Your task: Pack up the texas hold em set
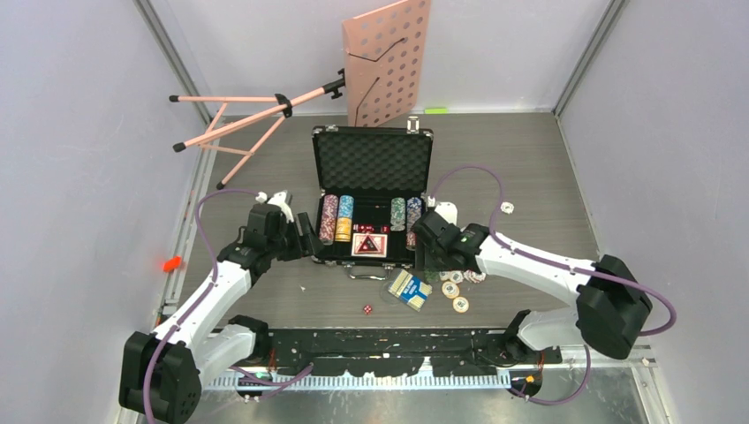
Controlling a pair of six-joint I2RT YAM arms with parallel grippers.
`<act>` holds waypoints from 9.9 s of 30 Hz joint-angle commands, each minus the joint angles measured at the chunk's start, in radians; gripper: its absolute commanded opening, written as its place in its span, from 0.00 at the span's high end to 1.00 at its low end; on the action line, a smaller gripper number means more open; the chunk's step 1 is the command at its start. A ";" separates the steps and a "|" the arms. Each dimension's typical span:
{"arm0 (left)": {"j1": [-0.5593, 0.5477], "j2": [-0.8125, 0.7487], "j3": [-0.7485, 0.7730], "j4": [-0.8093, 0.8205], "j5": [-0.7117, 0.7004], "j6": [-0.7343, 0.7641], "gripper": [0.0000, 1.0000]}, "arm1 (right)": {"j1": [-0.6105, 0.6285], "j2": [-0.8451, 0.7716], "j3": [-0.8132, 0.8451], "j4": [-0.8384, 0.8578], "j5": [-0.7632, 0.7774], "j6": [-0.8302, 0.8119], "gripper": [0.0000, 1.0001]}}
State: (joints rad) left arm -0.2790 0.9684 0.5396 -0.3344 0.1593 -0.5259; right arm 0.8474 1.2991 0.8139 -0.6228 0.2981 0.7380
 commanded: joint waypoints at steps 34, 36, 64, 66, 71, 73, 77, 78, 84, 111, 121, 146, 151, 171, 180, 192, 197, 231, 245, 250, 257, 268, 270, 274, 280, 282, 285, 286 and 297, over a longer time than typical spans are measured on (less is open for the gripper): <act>0.004 -0.349 -0.237 0.086 -0.110 -0.105 0.46 | 0.101 0.135 0.278 0.197 -0.170 0.172 0.80; 0.004 -0.382 -0.248 0.068 -0.182 -0.134 0.47 | 0.134 0.214 0.325 0.241 -0.168 0.188 0.80; 0.004 -0.683 -0.322 -0.064 -0.448 -0.288 0.48 | 0.206 0.682 0.631 0.471 -0.133 0.334 0.78; 0.004 -0.677 -0.322 -0.062 -0.445 -0.286 0.48 | 0.206 0.681 0.627 0.475 -0.119 0.337 0.78; 0.004 -0.680 -0.323 -0.056 -0.435 -0.282 0.51 | 0.201 0.690 0.631 0.477 -0.113 0.338 0.78; 0.004 -0.679 -0.324 -0.054 -0.435 -0.281 0.51 | 0.201 0.695 0.628 0.478 -0.113 0.345 0.77; 0.004 -0.675 -0.325 -0.052 -0.434 -0.279 0.51 | 0.200 0.697 0.606 0.488 -0.105 0.370 0.71; 0.004 -0.675 -0.323 -0.052 -0.434 -0.280 0.51 | 0.199 0.698 0.601 0.499 -0.105 0.377 0.65; 0.004 -0.667 -0.323 -0.045 -0.422 -0.275 0.50 | 0.200 0.686 0.586 0.503 -0.103 0.380 0.28; 0.004 -0.560 -0.304 0.045 -0.199 -0.163 0.45 | 0.188 -0.275 0.090 -0.164 0.433 0.242 0.06; 0.004 -0.557 -0.305 0.077 -0.014 -0.115 0.46 | 0.188 -0.769 -0.138 -0.343 0.437 0.458 0.09; 0.004 -0.552 -0.316 0.126 0.080 -0.083 0.45 | 0.186 -0.402 -0.185 -0.332 0.258 0.662 0.05; 0.004 -0.548 -0.316 0.132 0.089 -0.082 0.45 | 0.186 -0.335 -0.214 -0.244 0.190 0.665 0.08; -0.121 -0.427 -0.278 0.186 0.115 -0.062 0.06 | 0.188 -0.198 -0.074 0.032 -0.014 0.416 0.04; -0.124 -0.427 -0.286 0.188 0.129 -0.045 0.08 | 0.188 -0.193 -0.092 0.111 -0.050 -0.102 0.00; -0.124 -0.452 -0.294 0.187 0.122 -0.035 0.07 | 0.188 -0.030 -0.077 0.264 -0.243 -0.473 0.00; -0.124 -0.449 -0.294 0.189 0.123 -0.033 0.07 | 0.188 0.097 0.008 0.212 -0.253 -0.499 0.00; -0.125 -0.456 -0.294 0.186 0.110 -0.032 0.07 | 0.187 0.091 0.260 -0.067 -0.323 -0.656 0.38; -0.124 -0.475 -0.297 0.179 0.108 -0.032 0.08 | 0.095 0.339 0.569 0.003 -0.362 -1.087 0.47; -0.125 -0.490 -0.302 0.177 0.109 -0.033 0.08 | 0.017 0.452 0.710 -0.022 -0.345 -1.153 0.48; -0.124 -0.483 -0.303 0.191 0.126 -0.031 0.08 | -0.069 0.564 0.818 -0.050 -0.451 -1.276 0.47; -0.124 -0.494 -0.305 0.190 0.133 -0.028 0.07 | -0.105 0.768 0.965 -0.064 -0.442 -1.378 0.46; -0.124 -0.494 -0.305 0.189 0.129 -0.029 0.07 | -0.105 0.792 0.982 -0.064 -0.434 -1.388 0.46; -0.124 -0.487 -0.303 0.187 0.125 -0.028 0.07 | -0.105 0.824 1.007 -0.066 -0.427 -1.410 0.43; -0.124 -0.478 -0.299 0.184 0.122 -0.026 0.07 | -0.106 0.867 1.053 -0.104 -0.375 -1.451 0.34; -0.124 -0.479 -0.298 0.183 0.121 -0.025 0.07 | -0.106 0.879 1.069 -0.127 -0.361 -1.461 0.30; -0.125 -0.481 -0.296 0.175 0.108 -0.025 0.07 | -0.105 0.872 1.070 -0.137 -0.363 -1.465 0.06; -0.124 -0.480 -0.296 0.175 0.107 -0.026 0.07 | -0.107 0.869 1.068 -0.137 -0.366 -1.465 0.02; -0.125 -0.491 -0.298 0.172 0.114 -0.025 0.06 | -0.106 0.735 1.045 -0.086 -0.463 -1.307 0.00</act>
State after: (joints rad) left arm -0.4011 0.4885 0.2260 -0.1921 0.2726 -0.5671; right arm 0.7387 2.1677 1.8381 -0.7601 -0.1192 -0.6750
